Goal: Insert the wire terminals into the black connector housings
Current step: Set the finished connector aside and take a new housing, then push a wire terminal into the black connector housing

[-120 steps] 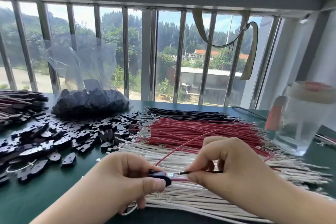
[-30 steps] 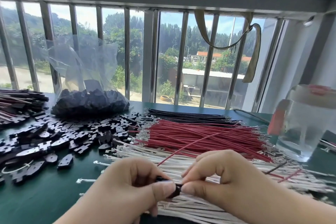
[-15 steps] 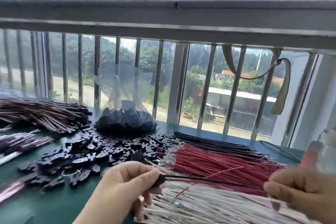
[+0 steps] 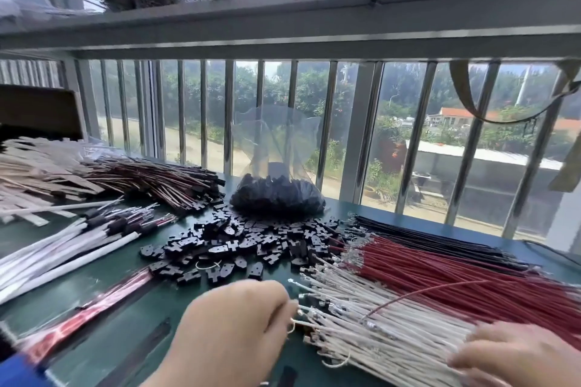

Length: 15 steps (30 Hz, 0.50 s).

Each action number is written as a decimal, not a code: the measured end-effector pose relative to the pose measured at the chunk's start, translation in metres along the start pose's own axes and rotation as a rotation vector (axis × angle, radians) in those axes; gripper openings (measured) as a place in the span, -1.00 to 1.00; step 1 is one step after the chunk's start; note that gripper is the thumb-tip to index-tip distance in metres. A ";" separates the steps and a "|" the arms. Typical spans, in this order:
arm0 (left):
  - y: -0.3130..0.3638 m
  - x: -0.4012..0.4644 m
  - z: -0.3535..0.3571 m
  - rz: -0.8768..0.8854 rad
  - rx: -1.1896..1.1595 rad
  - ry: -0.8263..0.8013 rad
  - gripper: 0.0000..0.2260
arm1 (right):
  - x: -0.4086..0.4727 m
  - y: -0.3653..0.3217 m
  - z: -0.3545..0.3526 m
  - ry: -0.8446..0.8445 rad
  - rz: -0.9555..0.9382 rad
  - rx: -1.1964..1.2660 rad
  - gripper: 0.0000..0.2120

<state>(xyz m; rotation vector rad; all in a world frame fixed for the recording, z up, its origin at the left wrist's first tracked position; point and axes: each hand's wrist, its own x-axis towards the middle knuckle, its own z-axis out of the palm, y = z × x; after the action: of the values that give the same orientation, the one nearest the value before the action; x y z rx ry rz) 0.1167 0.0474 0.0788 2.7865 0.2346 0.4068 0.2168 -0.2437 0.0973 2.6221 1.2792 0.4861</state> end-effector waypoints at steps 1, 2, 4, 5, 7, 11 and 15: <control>-0.006 0.005 0.002 0.002 0.073 0.061 -0.74 | -0.008 -0.010 0.000 -0.030 -0.029 0.100 -0.52; -0.017 0.013 0.005 -0.046 0.096 0.092 -0.79 | 0.007 -0.034 -0.009 -0.075 0.054 0.150 -0.58; -0.032 0.033 0.012 -0.130 0.167 0.037 -0.74 | 0.007 -0.044 0.002 0.004 0.035 0.072 -0.70; -0.039 0.042 0.017 -0.157 0.195 -0.004 -0.71 | 0.002 -0.046 0.003 0.103 0.039 0.115 -0.67; -0.042 0.057 0.027 -0.186 0.263 -0.016 -0.69 | -0.002 -0.047 0.006 0.174 0.130 0.138 -0.60; -0.047 0.073 0.045 -0.176 0.302 0.041 -0.74 | -0.006 -0.045 0.015 0.223 0.089 0.066 -0.63; -0.047 0.075 0.051 -0.079 0.172 0.093 -0.77 | -0.006 -0.047 0.021 0.280 0.109 0.148 -0.72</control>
<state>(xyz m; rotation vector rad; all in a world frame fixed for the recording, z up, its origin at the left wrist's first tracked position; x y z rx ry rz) 0.1978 0.0922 0.0360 2.9168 0.4189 0.5198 0.1867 -0.2207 0.0627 2.8362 1.2983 0.8322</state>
